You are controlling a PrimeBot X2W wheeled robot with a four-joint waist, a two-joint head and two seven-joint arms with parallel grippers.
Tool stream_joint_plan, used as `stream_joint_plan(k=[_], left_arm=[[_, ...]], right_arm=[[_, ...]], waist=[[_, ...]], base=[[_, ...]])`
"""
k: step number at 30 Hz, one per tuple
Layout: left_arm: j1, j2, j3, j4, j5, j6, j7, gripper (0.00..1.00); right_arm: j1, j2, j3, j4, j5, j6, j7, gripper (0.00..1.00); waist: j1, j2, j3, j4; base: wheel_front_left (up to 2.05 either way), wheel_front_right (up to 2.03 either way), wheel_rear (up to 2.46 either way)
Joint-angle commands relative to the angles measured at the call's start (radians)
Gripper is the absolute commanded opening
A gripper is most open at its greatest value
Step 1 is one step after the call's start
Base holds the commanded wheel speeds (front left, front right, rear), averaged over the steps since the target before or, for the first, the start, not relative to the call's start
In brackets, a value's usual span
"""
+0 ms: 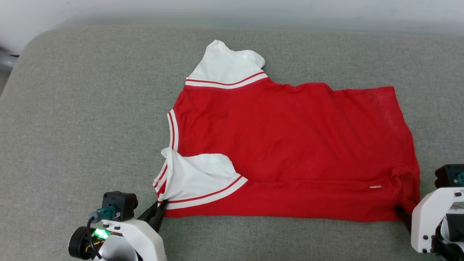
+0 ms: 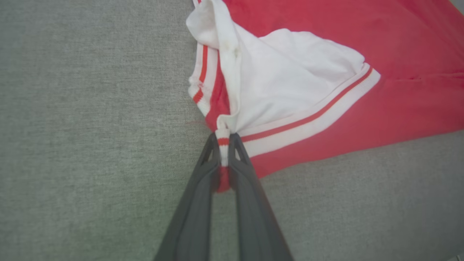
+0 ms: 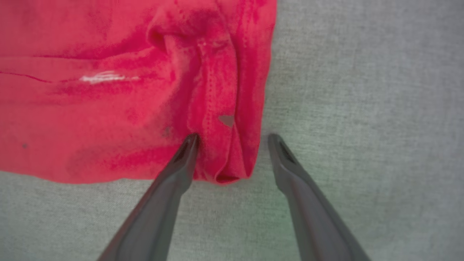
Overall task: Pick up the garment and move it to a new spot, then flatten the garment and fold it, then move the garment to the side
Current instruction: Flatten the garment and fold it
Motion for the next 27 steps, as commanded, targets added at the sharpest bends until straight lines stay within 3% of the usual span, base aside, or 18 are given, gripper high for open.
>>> stream_joint_plan(k=[1,2,3,4,14,27], left_arm=[[0.000,0.004,0.002,-0.004,0.007,0.004,-0.001,0.00],[-0.002,0.004,0.002,-0.005,0.008,0.004,-0.001,0.00],[-0.003,0.005,0.001,-0.003,0.008,0.004,0.001,0.00],[-0.005,0.007,-0.001,-0.001,0.007,0.004,0.003,0.00],[0.020,0.017,-0.017,0.039,0.001,0.002,0.017,0.00],[0.142,0.041,-0.044,0.015,-0.027,0.028,0.043,0.00]], right_arm=[[0.007,0.018,0.015,0.043,0.010,-0.001,0.018,1.00],[0.007,0.022,0.017,0.055,0.012,-0.001,0.024,0.72],[0.008,0.023,0.020,0.065,0.015,-0.001,0.029,0.31],[0.009,0.023,0.023,0.075,0.019,-0.001,0.032,0.00],[0.020,-0.007,0.000,0.077,0.051,-0.001,0.028,0.00],[0.156,-0.008,-0.053,-0.057,0.094,-0.001,0.084,0.00]], waist=[[0.0000,0.0000,0.007,0.001],[0.0000,0.0000,0.011,0.001],[0.0000,0.0000,0.013,0.002],[0.0000,0.0000,0.015,0.002],[0.0000,0.0000,-0.046,-0.006],[0.0000,0.0000,-0.167,-0.010]], base=[[0.00,0.00,0.00],[0.00,0.00,0.00],[0.00,0.00,0.00],[0.00,0.00,0.00],[0.00,0.00,0.00],[0.00,0.00,0.00]])
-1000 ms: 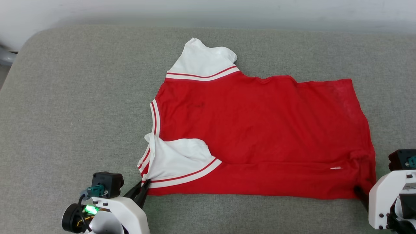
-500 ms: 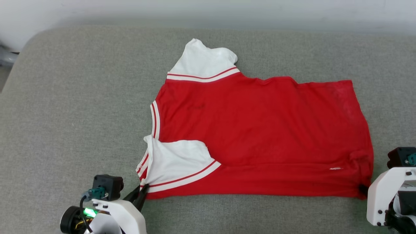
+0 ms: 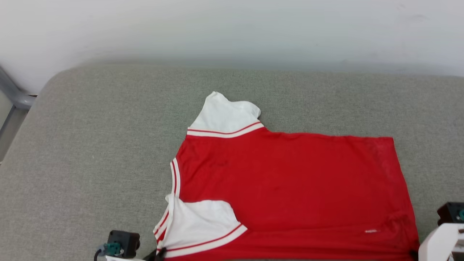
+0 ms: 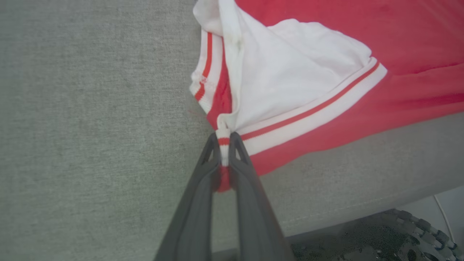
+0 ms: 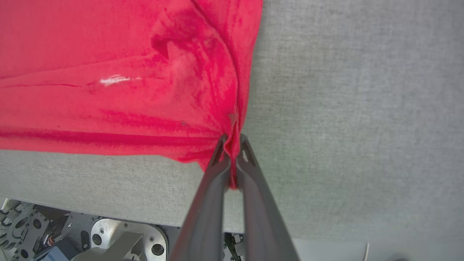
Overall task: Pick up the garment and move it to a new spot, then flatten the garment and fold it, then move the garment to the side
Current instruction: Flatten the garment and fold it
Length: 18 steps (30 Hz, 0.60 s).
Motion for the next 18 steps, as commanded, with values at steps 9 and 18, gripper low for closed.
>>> stream_joint_plan(k=[9,18], left_arm=[[0.043,0.000,-0.016,0.001,-0.014,0.004,0.004,0.00],[0.007,-0.023,-0.025,0.089,-0.026,-0.031,-0.011,0.00]], right_arm=[[0.098,0.027,-0.040,-0.062,-0.012,-0.002,0.052,0.00],[0.067,0.040,-0.015,-0.008,-0.021,-0.002,0.022,0.00]], waist=[[0.0000,-0.0001,-0.005,0.002],[0.0000,-0.0001,0.021,-0.007]], base=[[0.00,0.00,0.00],[0.00,0.00,0.00]])
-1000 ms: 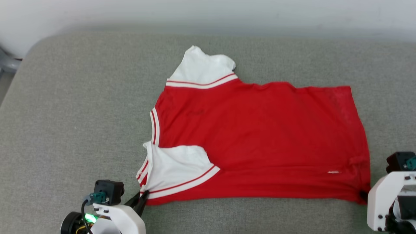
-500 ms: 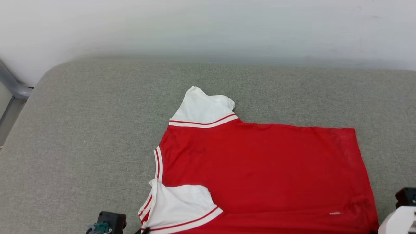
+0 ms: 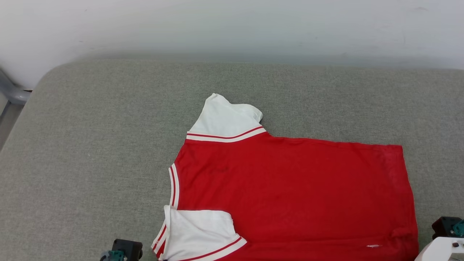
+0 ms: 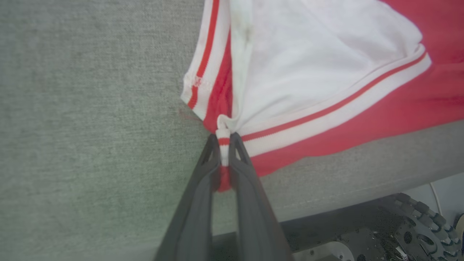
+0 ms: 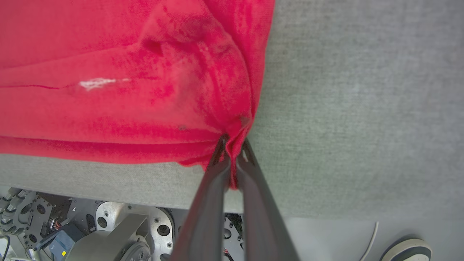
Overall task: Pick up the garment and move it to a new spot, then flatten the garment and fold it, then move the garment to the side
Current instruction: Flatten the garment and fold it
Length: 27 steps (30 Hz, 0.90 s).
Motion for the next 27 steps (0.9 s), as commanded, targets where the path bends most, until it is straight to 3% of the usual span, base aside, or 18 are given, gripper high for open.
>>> stream_joint_plan(k=[1,2,3,9,14,23,27], left_arm=[[-0.010,-0.002,0.002,0.009,0.000,0.000,-0.007,0.00],[-0.011,-0.005,0.003,0.016,-0.004,0.000,-0.007,0.35],[-0.013,-0.007,0.003,0.022,-0.005,0.000,-0.009,1.00],[-0.028,-0.010,0.017,0.037,0.010,0.006,-0.046,1.00],[-0.046,-0.005,0.051,0.014,0.011,0.001,-0.108,1.00],[-0.113,-0.043,0.123,-0.056,0.073,-0.041,-0.393,1.00],[-0.113,-0.069,0.138,-0.075,0.135,-0.046,-0.444,1.00]], right_arm=[[-0.009,0.007,0.003,0.011,-0.004,-0.002,-0.006,0.09],[-0.013,0.007,0.010,0.015,0.001,-0.002,-0.015,0.89],[-0.020,0.011,0.008,0.021,0.004,-0.002,-0.023,1.00],[-0.045,-0.001,0.014,0.027,0.012,-0.002,-0.085,1.00],[-0.092,0.027,-0.022,-0.022,0.054,-0.002,-0.194,1.00],[-0.134,-0.002,0.060,-0.124,0.073,-0.001,-0.528,1.00],[-0.109,0.007,0.087,-0.123,0.062,-0.001,-0.684,1.00]], waist=[[0.0000,-0.0001,0.002,-0.001],[0.0000,-0.0001,0.002,-0.001],[0.0000,-0.0001,0.002,-0.001],[0.0000,-0.0001,-0.031,-0.004],[0.0000,-0.0001,-0.063,-0.010],[0.0000,-0.0001,-0.069,-0.014],[0.0000,-0.0001,-0.063,-0.013]], base=[[0.00,0.00,0.00],[0.00,0.00,0.00],[0.00,0.00,0.00],[0.00,0.00,0.00],[0.00,0.00,0.00],[0.00,0.00,0.00],[0.00,0.00,0.00]])
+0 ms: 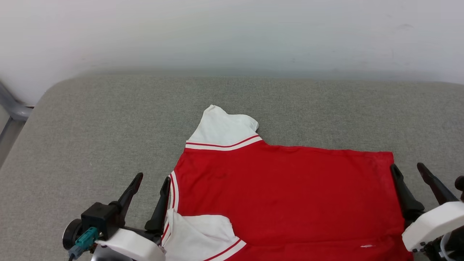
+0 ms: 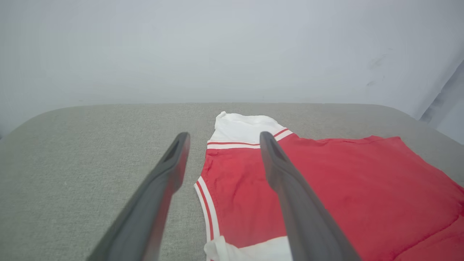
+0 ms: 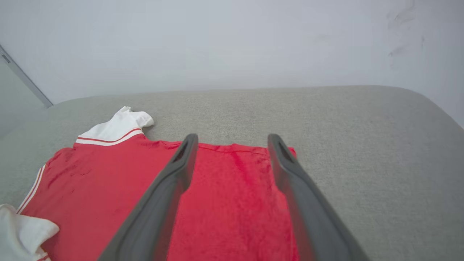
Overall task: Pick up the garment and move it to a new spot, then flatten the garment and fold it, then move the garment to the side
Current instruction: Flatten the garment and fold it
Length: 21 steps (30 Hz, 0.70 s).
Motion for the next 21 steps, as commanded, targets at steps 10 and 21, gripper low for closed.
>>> stream_joint_plan(k=[10,21], left_arm=[[0.041,-0.157,0.177,-0.063,0.188,-0.086,-0.014,1.00],[-0.088,-0.216,0.260,0.063,0.297,-0.246,-0.014,1.00]], right_arm=[[0.031,0.039,0.048,0.065,-0.039,-0.001,-0.283,1.00],[-0.021,0.073,0.072,0.091,-0.058,-0.001,-0.346,1.00]], waist=[[0.0000,0.0000,0.019,-0.005],[0.0000,0.0000,0.118,-0.058]], base=[[0.00,0.00,0.00],[0.00,0.00,0.00]])
